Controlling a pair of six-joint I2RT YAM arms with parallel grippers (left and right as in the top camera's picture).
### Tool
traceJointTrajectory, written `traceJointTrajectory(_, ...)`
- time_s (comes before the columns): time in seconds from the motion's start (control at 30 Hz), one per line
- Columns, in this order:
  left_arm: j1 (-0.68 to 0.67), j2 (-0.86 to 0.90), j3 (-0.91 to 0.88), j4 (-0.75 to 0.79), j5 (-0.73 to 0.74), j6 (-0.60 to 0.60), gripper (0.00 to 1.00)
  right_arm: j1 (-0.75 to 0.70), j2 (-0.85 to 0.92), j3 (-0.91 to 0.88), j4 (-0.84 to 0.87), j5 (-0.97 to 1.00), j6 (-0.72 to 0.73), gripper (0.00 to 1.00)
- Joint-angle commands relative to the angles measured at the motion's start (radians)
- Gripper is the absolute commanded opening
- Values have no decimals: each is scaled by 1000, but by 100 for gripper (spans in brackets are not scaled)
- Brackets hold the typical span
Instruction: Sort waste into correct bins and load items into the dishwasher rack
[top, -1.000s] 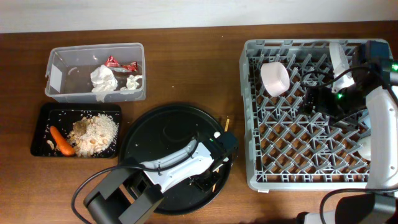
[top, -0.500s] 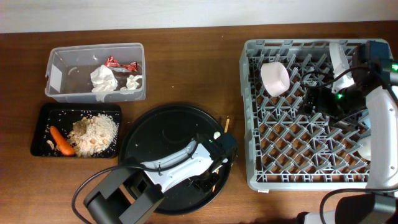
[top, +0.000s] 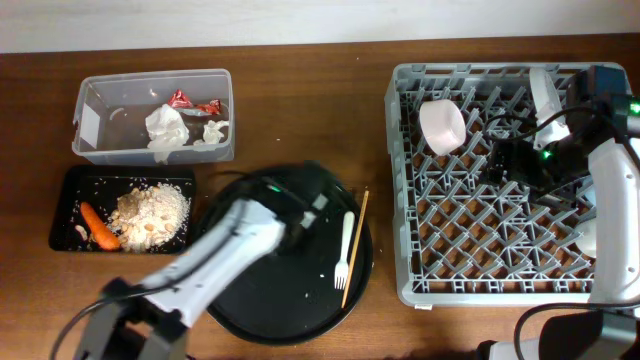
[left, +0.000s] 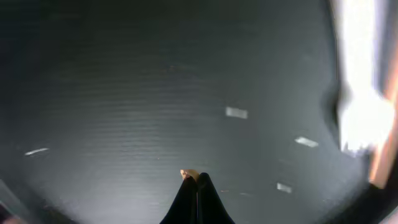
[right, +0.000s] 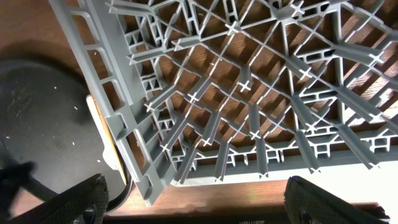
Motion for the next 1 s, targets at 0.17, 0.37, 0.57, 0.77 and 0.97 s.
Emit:
traceJointTrajectory(0.17,712,-50,18,163,-57,1,0,-2,-21,3,0,6,-11,94)
traceJointTrajectory(0.37,855,-48,18,279,-43,2,1,-2,-21,3,0,6,-11,94)
traceJointTrajectory(0.57,857,-48,18,276,-43,2,38,-2,-21,3,0,5,-12,94)
traceJointTrajectory(0.77,857,-48,18,154,72,1,61,117,-60,4,6,-22,-36,94)
traceJointTrajectory(0.97,857,-48,18,123,82,1,64,550,-69,-19,66,-12,167,94)
